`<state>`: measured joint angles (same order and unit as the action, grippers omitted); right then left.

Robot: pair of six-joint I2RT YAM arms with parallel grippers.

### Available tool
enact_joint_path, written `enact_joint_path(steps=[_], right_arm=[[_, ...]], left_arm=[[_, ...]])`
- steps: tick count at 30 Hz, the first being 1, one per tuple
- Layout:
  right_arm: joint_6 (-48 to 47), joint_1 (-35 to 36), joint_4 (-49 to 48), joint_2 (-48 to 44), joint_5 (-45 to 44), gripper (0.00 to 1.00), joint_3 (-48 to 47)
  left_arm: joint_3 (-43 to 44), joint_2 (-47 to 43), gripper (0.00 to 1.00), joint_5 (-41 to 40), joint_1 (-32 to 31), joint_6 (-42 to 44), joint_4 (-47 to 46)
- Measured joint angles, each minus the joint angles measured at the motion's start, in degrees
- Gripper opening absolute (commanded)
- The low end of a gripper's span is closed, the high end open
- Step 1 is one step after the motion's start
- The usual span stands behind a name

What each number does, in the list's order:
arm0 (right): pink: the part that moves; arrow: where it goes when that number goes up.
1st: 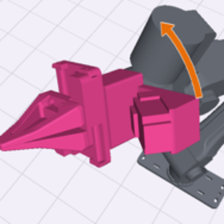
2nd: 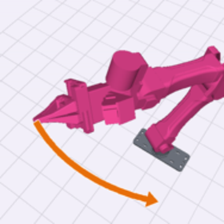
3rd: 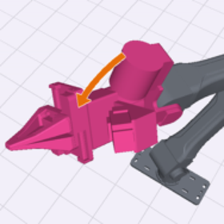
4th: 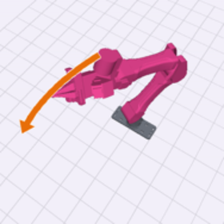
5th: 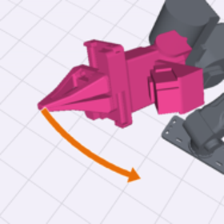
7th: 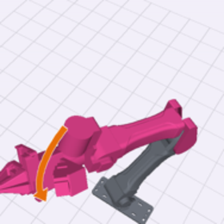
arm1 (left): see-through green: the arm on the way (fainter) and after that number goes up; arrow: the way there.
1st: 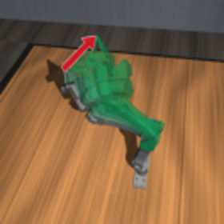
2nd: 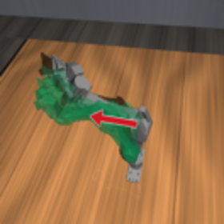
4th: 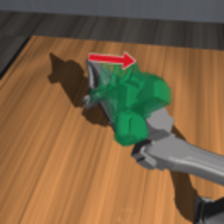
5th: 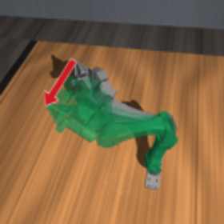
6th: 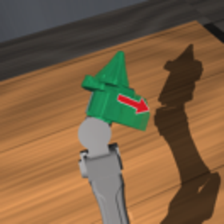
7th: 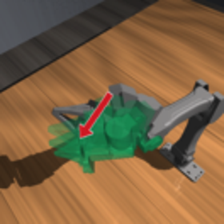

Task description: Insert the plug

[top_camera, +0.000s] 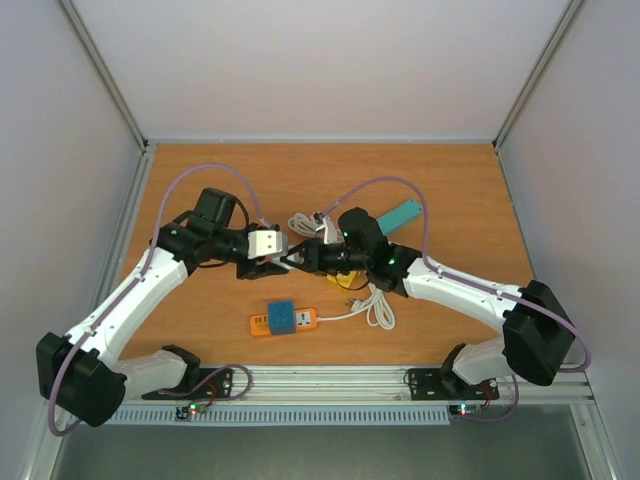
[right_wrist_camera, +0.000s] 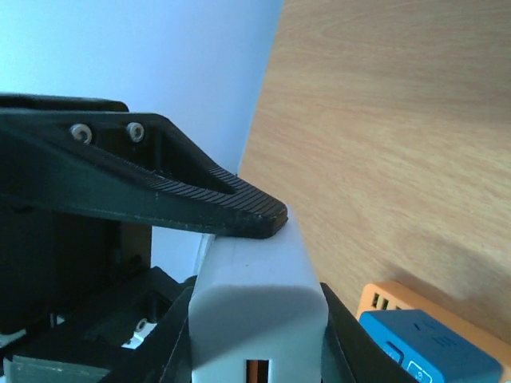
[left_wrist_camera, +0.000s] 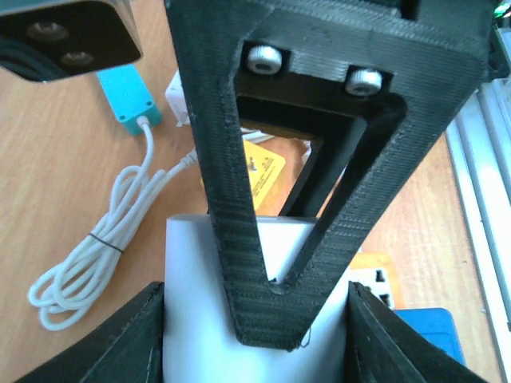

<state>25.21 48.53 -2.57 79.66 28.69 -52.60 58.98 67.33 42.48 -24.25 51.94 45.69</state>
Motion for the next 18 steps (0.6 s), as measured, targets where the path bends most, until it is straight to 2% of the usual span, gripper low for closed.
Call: enact_joint_path(steps=[1, 2, 4, 6, 13, 18], right_arm=[[2.7, -0.2, -0.5, 0.2, 0.1, 0.03, 0.2], [3.0, -0.4, -1.2, 0.2, 0.7, 0.02, 0.3], [3.5, -1.0, -2.4, 0.1, 1.1, 0.01, 1.1], [1.7, -1.4, -2.4, -0.8, 2.2, 0.01, 2.4], [-6.7, -2.8, 4.7, -6.7, -1.2, 0.01, 4.6], [-13.7, -2.8, 6.0, -10.5, -3.8, 0.02, 7.0]], left_arm=[[-0.2, -0.2, 0.46, -0.5, 0.0, 0.7, -1.0], [-0.2, -0.2, 0.66, -1.0, -0.1, 0.7, -1.6], [-0.3, -0.2, 0.95, -1.1, -0.2, 1.0, -1.8], [-0.8, -0.3, 0.99, -0.7, -0.2, 1.4, -0.5], [-6.3, -1.2, 1.00, -1.1, -0.2, 2.8, 3.8], [-11.6, -1.3, 1.00, -1.8, -1.3, 3.5, 4.7]])
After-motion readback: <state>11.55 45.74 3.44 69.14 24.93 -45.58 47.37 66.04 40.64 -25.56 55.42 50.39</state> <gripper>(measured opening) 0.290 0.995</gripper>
